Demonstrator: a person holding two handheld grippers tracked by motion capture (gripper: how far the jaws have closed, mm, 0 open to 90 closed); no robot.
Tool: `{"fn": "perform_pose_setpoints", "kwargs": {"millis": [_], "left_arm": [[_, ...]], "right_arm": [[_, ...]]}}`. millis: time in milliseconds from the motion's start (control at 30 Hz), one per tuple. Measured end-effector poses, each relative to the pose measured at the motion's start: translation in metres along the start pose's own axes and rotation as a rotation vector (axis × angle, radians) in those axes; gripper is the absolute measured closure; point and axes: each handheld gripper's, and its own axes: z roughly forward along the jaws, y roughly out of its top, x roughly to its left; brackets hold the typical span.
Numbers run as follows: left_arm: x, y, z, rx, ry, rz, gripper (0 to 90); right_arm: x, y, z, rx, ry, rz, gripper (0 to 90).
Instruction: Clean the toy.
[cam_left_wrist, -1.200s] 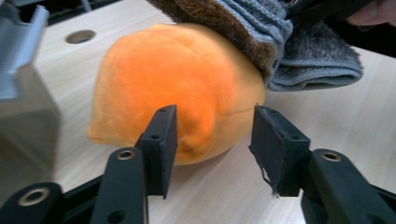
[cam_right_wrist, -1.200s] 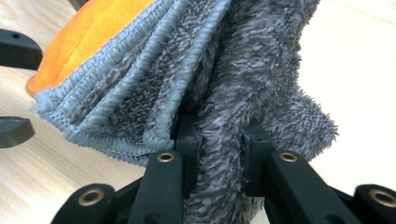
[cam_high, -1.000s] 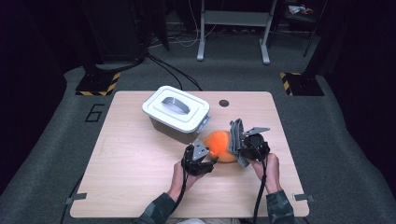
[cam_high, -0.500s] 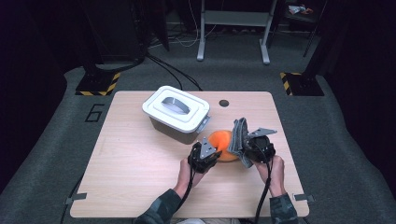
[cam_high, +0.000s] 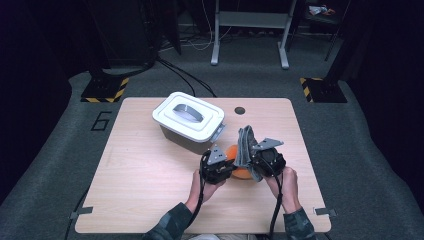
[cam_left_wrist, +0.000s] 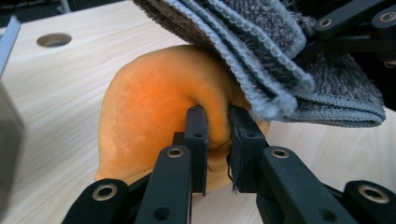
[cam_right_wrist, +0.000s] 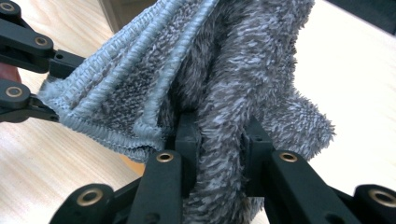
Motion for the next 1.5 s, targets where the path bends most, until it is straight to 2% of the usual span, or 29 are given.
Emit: {"fn": "perform_pose_setpoints", "kwargs": {"millis": [133, 433, 533, 600, 667, 700, 867, 1033, 1267, 1333, 1433, 1500], "left_arm": [[0.003, -0.002, 0.000, 0.005, 0.009, -0.007, 78.9], [0.007, -0.004, 0.000, 0.010, 0.012, -0.022, 77.7], [0.010, -0.005, 0.001, 0.012, 0.008, -0.034, 77.6], [0.010, -0.005, 0.001, 0.013, 0.009, -0.030, 77.6], [0.010, -0.005, 0.001, 0.015, 0.008, -0.033, 77.7], [0.010, -0.005, 0.001, 0.015, 0.010, -0.030, 77.7], [0.011, -0.008, 0.001, 0.023, 0.017, -0.031, 77.8], [0.013, -0.009, 0.002, 0.024, 0.019, -0.039, 77.8], [0.014, -0.010, 0.002, 0.027, 0.024, -0.038, 77.8], [0.014, -0.011, 0.002, 0.022, 0.025, -0.049, 77.8], [0.014, -0.011, 0.002, 0.020, 0.028, -0.043, 77.9], [0.013, -0.011, 0.002, 0.021, 0.028, -0.044, 78.0]], "right_arm": [[-0.003, -0.001, 0.005, 0.002, 0.009, 0.024, 73.4], [-0.012, -0.009, 0.009, 0.018, -0.009, 0.044, 73.2], [-0.017, -0.014, 0.011, 0.036, -0.019, 0.070, 73.3], [-0.020, -0.017, 0.014, 0.036, -0.020, 0.073, 73.2], [-0.021, -0.019, 0.014, 0.047, -0.022, 0.097, 73.2], [-0.023, -0.020, 0.015, 0.044, -0.022, 0.089, 73.2], [-0.028, -0.026, 0.020, 0.073, -0.040, 0.113, 73.2], [-0.032, -0.032, 0.028, 0.107, -0.061, 0.118, 73.2], [-0.043, -0.044, 0.043, 0.151, -0.052, 0.154, 73.2], [-0.045, -0.048, 0.049, 0.173, -0.057, 0.158, 73.2], [-0.043, -0.052, 0.058, 0.201, -0.071, 0.151, 73.3], [-0.043, -0.055, 0.063, 0.217, -0.062, 0.163, 73.3]]}}
